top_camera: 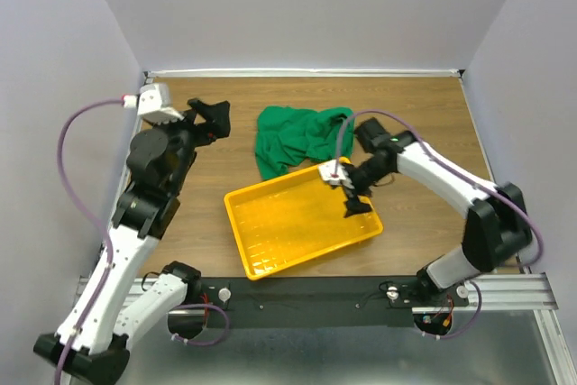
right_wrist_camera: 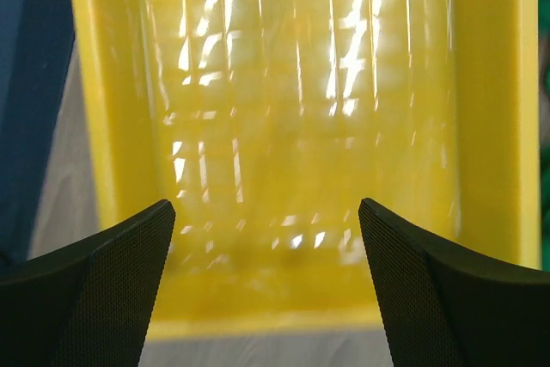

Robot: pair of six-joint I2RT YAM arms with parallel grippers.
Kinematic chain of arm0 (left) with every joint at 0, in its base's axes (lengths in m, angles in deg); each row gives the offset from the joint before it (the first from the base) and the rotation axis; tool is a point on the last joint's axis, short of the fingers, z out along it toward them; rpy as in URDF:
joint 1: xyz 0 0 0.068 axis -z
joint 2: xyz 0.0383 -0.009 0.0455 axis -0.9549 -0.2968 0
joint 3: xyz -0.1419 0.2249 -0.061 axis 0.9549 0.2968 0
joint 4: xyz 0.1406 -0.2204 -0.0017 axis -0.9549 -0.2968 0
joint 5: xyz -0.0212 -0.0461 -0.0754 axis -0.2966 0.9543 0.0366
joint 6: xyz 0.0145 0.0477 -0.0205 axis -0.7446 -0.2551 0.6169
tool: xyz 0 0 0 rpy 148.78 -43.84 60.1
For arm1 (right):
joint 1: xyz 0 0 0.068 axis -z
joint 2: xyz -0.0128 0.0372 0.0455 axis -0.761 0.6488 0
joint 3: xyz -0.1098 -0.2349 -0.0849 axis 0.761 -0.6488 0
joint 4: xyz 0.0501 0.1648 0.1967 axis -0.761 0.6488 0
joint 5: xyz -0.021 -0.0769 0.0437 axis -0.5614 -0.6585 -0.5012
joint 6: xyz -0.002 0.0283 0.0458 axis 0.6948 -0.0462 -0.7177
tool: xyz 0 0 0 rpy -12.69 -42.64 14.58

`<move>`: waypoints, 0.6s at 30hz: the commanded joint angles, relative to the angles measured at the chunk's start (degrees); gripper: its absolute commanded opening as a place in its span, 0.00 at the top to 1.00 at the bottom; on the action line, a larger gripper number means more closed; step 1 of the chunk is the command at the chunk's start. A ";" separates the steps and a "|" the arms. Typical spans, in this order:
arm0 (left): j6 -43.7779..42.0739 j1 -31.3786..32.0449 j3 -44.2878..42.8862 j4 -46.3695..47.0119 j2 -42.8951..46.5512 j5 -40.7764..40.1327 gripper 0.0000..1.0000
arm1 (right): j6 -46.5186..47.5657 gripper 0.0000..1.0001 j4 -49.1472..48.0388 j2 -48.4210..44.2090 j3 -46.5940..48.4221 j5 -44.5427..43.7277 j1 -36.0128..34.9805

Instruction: Fold and stack the t-shirts

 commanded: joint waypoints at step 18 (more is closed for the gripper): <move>15.17 -2.09 13.87 -13.37 27.06 -9.69 0.05 | -14.42 0.36 -21.04 33.54 25.39 -17.85 -17.45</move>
